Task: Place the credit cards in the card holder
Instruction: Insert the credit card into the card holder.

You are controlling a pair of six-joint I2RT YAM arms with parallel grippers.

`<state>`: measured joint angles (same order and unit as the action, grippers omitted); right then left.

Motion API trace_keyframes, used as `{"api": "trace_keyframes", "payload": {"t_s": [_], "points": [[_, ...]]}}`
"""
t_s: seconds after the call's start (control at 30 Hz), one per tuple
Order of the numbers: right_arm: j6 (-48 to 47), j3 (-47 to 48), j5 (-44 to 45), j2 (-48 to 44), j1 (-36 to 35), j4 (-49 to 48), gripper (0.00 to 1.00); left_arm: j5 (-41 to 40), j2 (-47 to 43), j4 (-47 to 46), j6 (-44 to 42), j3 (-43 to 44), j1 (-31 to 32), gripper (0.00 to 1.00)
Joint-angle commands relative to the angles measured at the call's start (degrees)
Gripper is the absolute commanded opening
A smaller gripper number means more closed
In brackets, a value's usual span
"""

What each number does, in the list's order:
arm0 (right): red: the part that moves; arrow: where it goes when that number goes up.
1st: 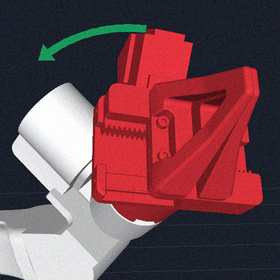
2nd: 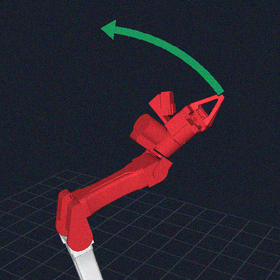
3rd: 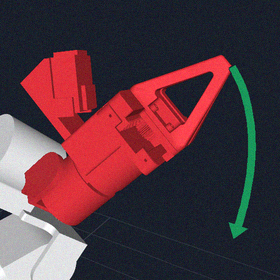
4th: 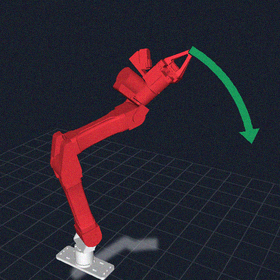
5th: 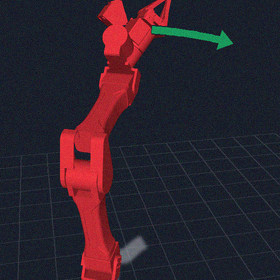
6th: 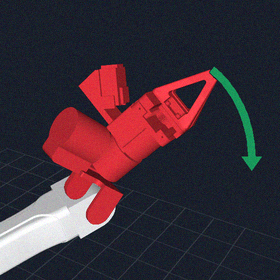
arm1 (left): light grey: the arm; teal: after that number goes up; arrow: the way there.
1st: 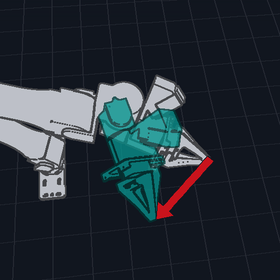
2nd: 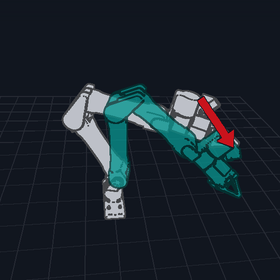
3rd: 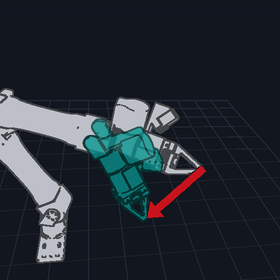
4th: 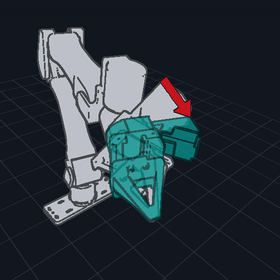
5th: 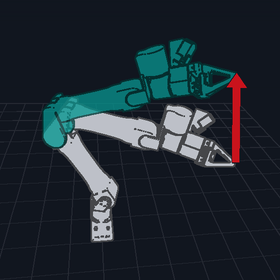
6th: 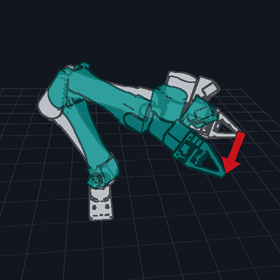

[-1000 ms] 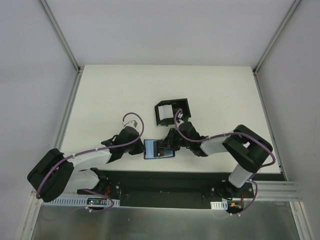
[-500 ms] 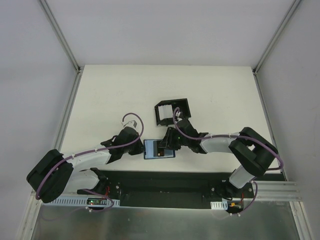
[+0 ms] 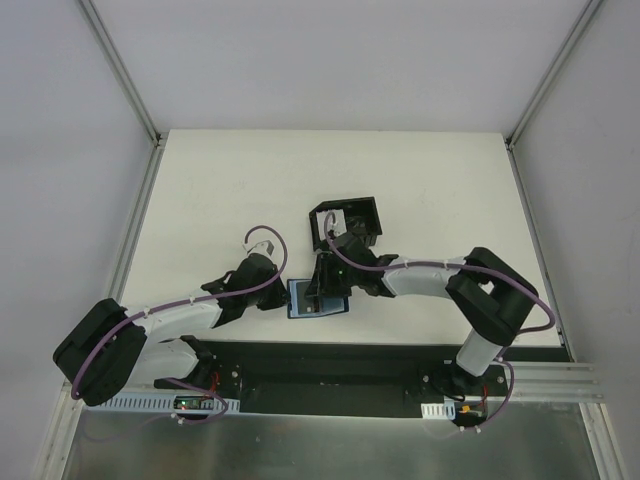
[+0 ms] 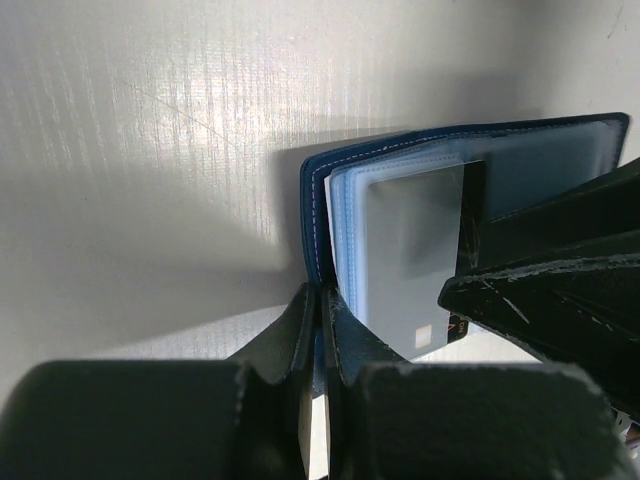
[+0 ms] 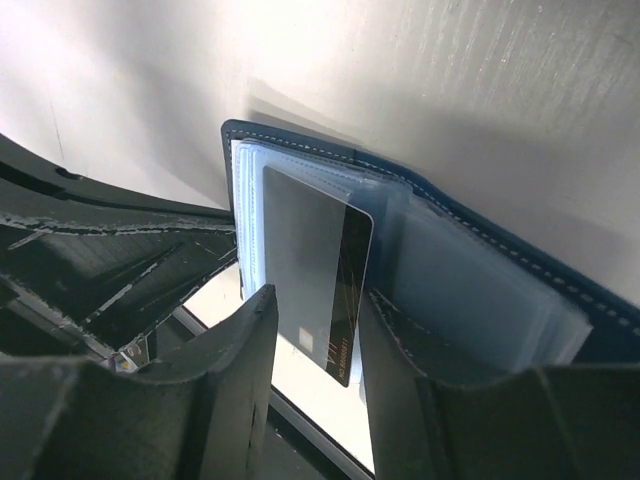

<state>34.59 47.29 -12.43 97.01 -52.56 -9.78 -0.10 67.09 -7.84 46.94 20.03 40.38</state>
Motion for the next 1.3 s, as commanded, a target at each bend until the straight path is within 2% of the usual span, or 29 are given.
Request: {"api": "trace_keyframes", "payload": {"t_s": [0.0,0.33,0.5,0.83,1.1,1.27], "points": [[-0.4,2.5,-2.9,1.3,-0.8,0.6,0.41,-0.2,0.1,2.5,-0.9,-1.3,-0.7,0.00],[0.6,3.4,-8.5,3.2,-1.1,-4.7,0.43,0.0,-0.5,1.9,-0.7,-1.5,-0.7,0.00],[0.2,3.6,-8.4,3.8,-1.0,-4.5,0.43,0.0,-1.3,1.7,-0.7,-1.8,-0.7,0.00],[-2.1,1.0,1.3,-3.1,-0.5,2.0,0.44,-0.3,-3.0,2.0,-0.9,-2.2,-0.7,0.00],[-1.5,3.1,-4.9,0.4,-0.7,-0.6,0.43,0.0,-2.7,1.9,-0.9,-1.7,-0.7,0.00],[-1.8,3.4,-5.0,0.6,-0.7,-1.0,0.43,0.0,-2.7,1.9,-1.1,-1.2,-0.7,0.00]]}}
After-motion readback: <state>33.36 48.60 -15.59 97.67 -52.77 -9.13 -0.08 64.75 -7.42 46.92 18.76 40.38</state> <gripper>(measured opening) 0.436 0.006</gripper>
